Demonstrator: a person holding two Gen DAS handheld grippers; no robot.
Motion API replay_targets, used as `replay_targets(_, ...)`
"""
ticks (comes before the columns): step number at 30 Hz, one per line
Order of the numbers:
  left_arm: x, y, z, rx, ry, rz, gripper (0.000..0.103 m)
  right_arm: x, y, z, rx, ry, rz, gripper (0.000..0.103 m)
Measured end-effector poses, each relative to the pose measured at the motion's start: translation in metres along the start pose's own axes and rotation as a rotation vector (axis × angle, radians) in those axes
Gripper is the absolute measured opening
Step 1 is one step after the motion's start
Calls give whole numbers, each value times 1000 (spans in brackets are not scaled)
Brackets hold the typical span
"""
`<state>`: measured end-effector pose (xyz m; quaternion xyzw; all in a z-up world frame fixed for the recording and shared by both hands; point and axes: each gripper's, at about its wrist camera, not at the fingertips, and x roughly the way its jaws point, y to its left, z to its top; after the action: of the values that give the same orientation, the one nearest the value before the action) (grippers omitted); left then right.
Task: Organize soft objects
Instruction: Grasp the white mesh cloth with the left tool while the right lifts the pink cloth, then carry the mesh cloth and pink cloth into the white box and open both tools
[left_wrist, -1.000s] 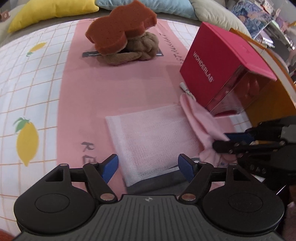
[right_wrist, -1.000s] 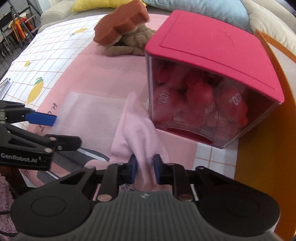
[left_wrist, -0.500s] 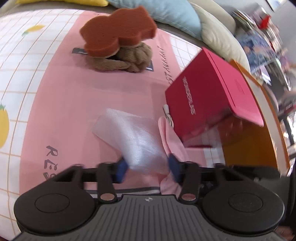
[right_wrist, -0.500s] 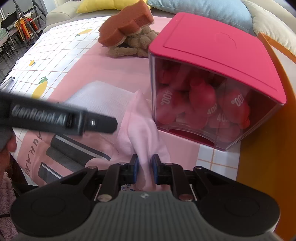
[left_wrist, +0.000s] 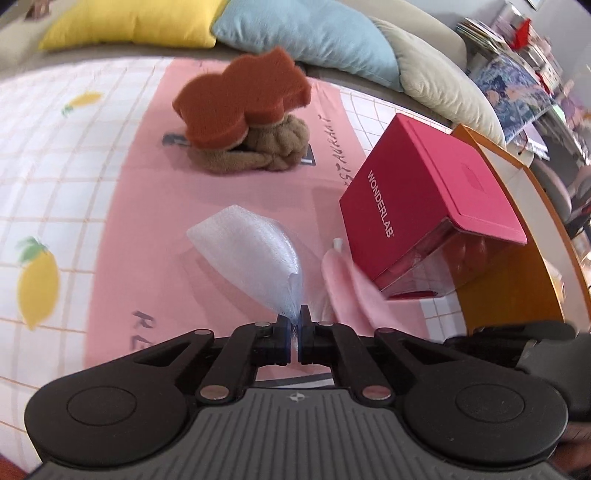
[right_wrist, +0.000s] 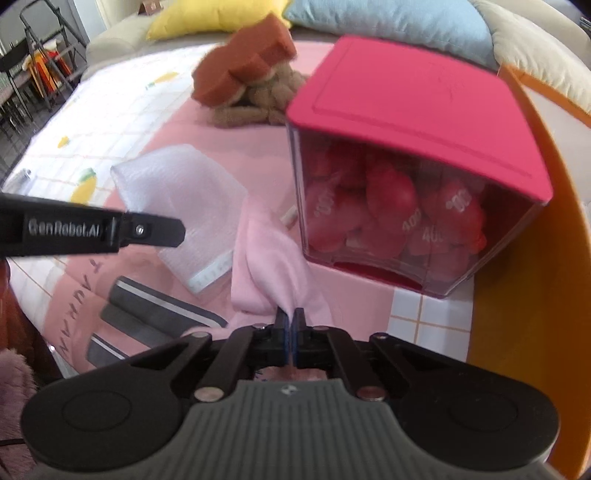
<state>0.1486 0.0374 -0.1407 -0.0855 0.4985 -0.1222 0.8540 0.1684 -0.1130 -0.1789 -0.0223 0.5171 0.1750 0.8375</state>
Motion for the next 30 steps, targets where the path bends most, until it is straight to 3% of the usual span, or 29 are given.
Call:
replay_targets(18,-64,-38,-11,183,-141,68,0,-89,-8,-1,70,-241,36,0)
replay_targets(30,-108,-54,-22,235,-253,3,0,-124,-20,-12,125,-312,32,0)
